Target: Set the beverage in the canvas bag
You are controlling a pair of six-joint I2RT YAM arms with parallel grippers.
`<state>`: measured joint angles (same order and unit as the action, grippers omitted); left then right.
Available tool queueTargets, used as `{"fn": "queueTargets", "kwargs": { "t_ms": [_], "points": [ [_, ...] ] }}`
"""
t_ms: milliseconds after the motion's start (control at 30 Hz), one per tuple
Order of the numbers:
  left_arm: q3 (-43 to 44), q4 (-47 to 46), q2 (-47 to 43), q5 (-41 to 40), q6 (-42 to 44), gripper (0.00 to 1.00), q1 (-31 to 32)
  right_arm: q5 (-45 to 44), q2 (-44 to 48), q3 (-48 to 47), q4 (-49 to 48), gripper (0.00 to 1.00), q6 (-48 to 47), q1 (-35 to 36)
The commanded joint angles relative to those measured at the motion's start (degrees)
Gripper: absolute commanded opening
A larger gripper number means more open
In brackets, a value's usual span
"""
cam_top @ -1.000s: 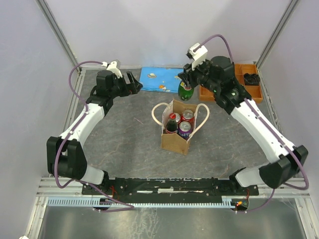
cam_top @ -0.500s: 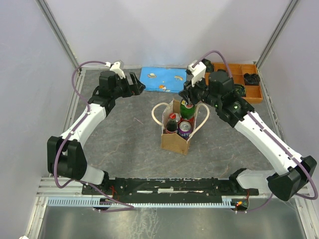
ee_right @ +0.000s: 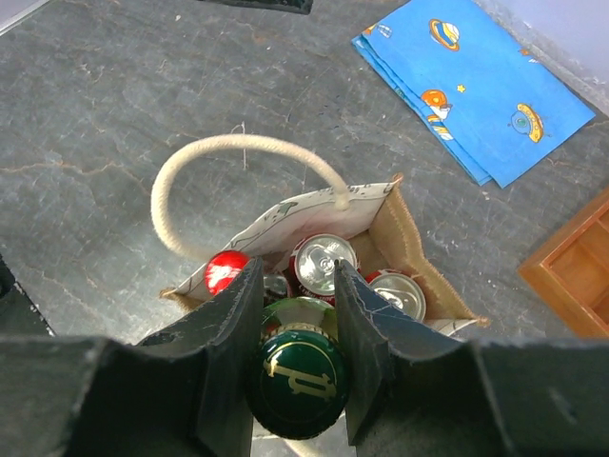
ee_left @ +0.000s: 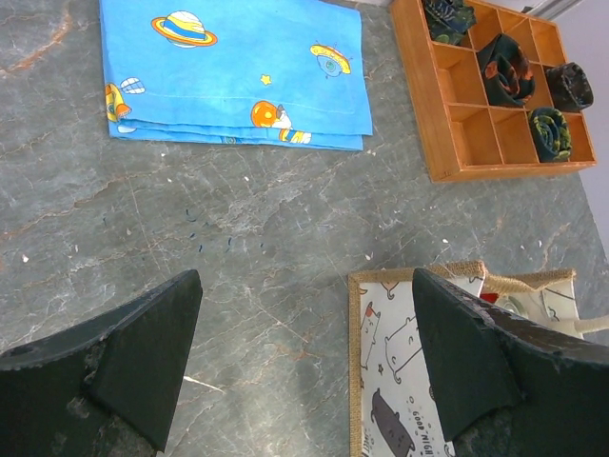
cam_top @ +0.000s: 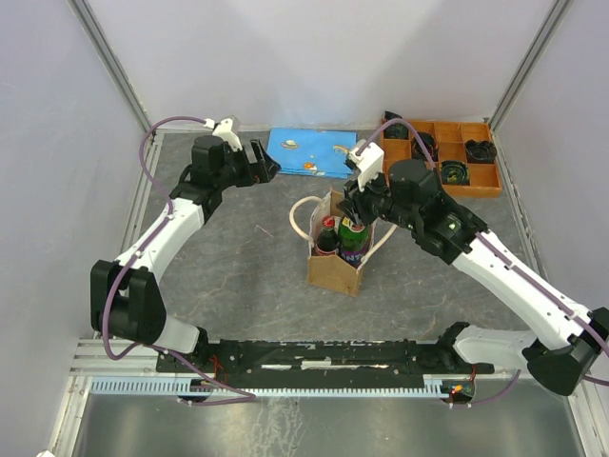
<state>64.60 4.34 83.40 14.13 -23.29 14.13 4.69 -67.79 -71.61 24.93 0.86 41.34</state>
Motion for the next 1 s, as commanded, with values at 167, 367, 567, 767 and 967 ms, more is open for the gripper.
{"fn": "queueTargets", "kwargs": {
  "t_ms": [167, 367, 567, 767, 967],
  "points": [
    [1.8, -0.8, -0.7, 1.3, 0.2, 0.97, 1.1, -2.4, 5.4, -0.1, -5.2, 0.0, 2.9, 2.6],
    [1.7, -0.8, -0.7, 1.2, 0.4, 0.97, 1.5, -2.5, 5.6, 2.2, -5.8, 0.0, 3.8, 3.5],
    [1.7, -0.8, -0.7, 1.0, 0.6, 0.97, 1.6, -2.5, 6.0, 3.8, -6.0, 0.0, 4.6, 3.8],
    [1.8, -0.8, -0.4, 1.0, 0.6, 0.97, 1.8, -2.3, 6.2, 3.6, -4.6, 0.0, 5.7, 4.5],
    [1.9, -1.1, -0.3, 1.2, 0.6, 0.97, 2.2, -0.7, 4.9, 2.1, -1.5, 0.0, 6.0, 5.0]
  ]
}}
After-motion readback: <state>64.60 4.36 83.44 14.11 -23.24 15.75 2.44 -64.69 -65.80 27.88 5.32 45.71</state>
